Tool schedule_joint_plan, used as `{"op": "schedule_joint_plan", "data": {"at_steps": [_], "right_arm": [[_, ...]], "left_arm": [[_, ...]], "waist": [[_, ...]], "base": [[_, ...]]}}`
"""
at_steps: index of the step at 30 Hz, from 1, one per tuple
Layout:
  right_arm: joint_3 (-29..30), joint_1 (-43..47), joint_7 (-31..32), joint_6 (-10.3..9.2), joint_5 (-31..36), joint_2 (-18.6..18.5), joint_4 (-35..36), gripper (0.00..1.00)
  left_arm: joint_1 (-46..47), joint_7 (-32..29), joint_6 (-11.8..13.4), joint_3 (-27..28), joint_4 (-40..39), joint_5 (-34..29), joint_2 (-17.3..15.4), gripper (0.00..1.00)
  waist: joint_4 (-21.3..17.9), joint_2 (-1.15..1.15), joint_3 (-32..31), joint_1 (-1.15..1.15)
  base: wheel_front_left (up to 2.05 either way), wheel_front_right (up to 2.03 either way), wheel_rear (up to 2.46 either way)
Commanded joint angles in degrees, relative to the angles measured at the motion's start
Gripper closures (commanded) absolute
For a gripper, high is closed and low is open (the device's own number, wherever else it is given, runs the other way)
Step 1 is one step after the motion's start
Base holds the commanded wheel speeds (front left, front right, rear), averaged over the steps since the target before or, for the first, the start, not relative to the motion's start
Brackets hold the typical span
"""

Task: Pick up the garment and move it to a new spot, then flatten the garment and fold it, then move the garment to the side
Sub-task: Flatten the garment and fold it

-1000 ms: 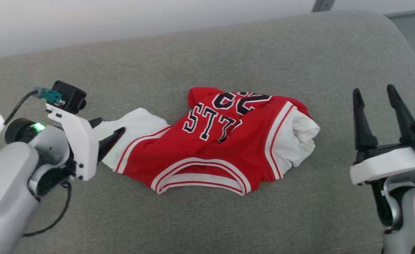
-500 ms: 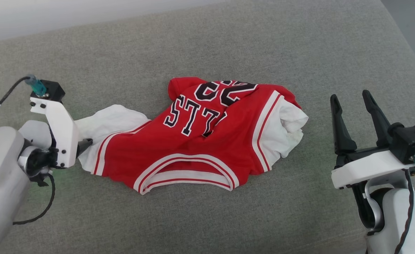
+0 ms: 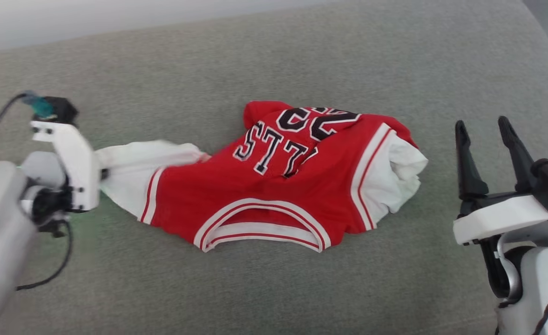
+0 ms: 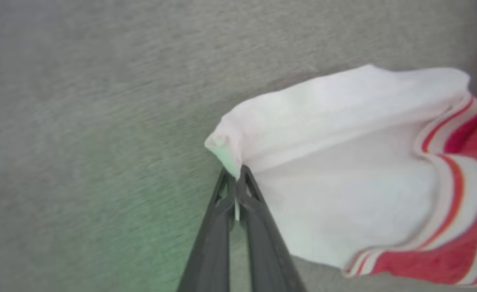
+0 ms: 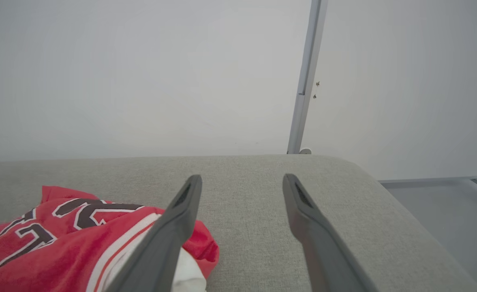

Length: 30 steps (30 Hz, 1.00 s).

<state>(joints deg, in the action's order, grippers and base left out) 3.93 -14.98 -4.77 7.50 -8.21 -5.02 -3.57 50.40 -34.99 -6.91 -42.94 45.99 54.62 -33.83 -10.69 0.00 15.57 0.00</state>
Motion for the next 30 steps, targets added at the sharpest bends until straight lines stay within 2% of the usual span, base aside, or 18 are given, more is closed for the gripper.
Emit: {"op": "schedule_joint_plan", "data": {"at_steps": [1,6,12,17,20,21,22,23,27,30], "right_arm": [[0.6,0.4,0.5,-0.02,0.1,-0.1,0.4,0.00],[2.2,1.2,1.4,-0.02,0.5,-0.3,0.9,0.00],[2.4,1.6,2.6,-0.02,0.6,-0.3,1.4,0.00],[2.6,1.9,2.7,-0.02,0.4,0.0,1.7,0.00],[2.5,1.9,2.6,-0.02,0.3,0.0,1.5,0.00],[2.4,2.0,2.6,-0.02,0.3,0.0,1.3,0.00],[2.3,2.0,2.5,-0.02,0.2,0.0,1.3,0.00],[2.1,2.0,2.4,-0.02,0.2,0.0,1.1,0.00],[1.6,2.4,2.1,-0.02,0.0,0.1,0.8,0.00],[1.0,2.4,2.0,-0.02,-0.3,0.3,0.7,0.00]], "left_arm": [[-1.3,0.5,0.0,0.5,-0.6,0.8,-2.3,1.00],[-4.6,1.0,1.5,1.8,-4.4,1.6,-6.7,1.00],[-12.8,-2.2,7.1,3.0,-11.0,4.6,-12.1,1.00],[-19.6,-3.8,11.0,4.1,-18.4,7.9,-15.1,1.00],[-20.9,-3.9,12.1,4.5,-21.4,8.3,-15.7,1.00],[-21.0,-3.7,12.6,4.6,-23.2,8.0,-16.2,0.73],[-20.9,-3.6,13.0,4.8,-24.8,7.6,-16.7,0.07],[-20.6,-3.9,13.5,4.9,-26.2,7.5,-17.0,0.00],[-17.8,-5.0,15.1,5.4,-32.2,6.5,-18.3,0.00],[-14.5,-6.1,15.2,5.2,-36.1,4.7,-18.6,0.00]], "waist": [[1.7,0.00,-0.8,0.00],[4.2,0.00,-1.9,0.00],[6.1,0.00,-2.4,0.00],[6.9,0.00,-2.3,0.00],[7.0,0.00,-2.4,0.00],[7.0,0.00,-2.4,0.00],[6.9,0.00,-2.5,0.00],[6.8,0.00,-2.8,0.00],[6.0,0.00,-3.3,0.00],[4.8,0.00,-3.4,0.00]], "base": [[0.00,0.00,0.00],[0.00,0.00,0.00],[0.00,0.00,0.00],[0.00,0.00,0.00],[0.00,0.00,0.00],[0.00,0.00,0.00],[0.00,0.00,0.00],[0.00,0.00,0.00],[0.00,0.00,0.00],[0.00,0.00,0.00]]}}
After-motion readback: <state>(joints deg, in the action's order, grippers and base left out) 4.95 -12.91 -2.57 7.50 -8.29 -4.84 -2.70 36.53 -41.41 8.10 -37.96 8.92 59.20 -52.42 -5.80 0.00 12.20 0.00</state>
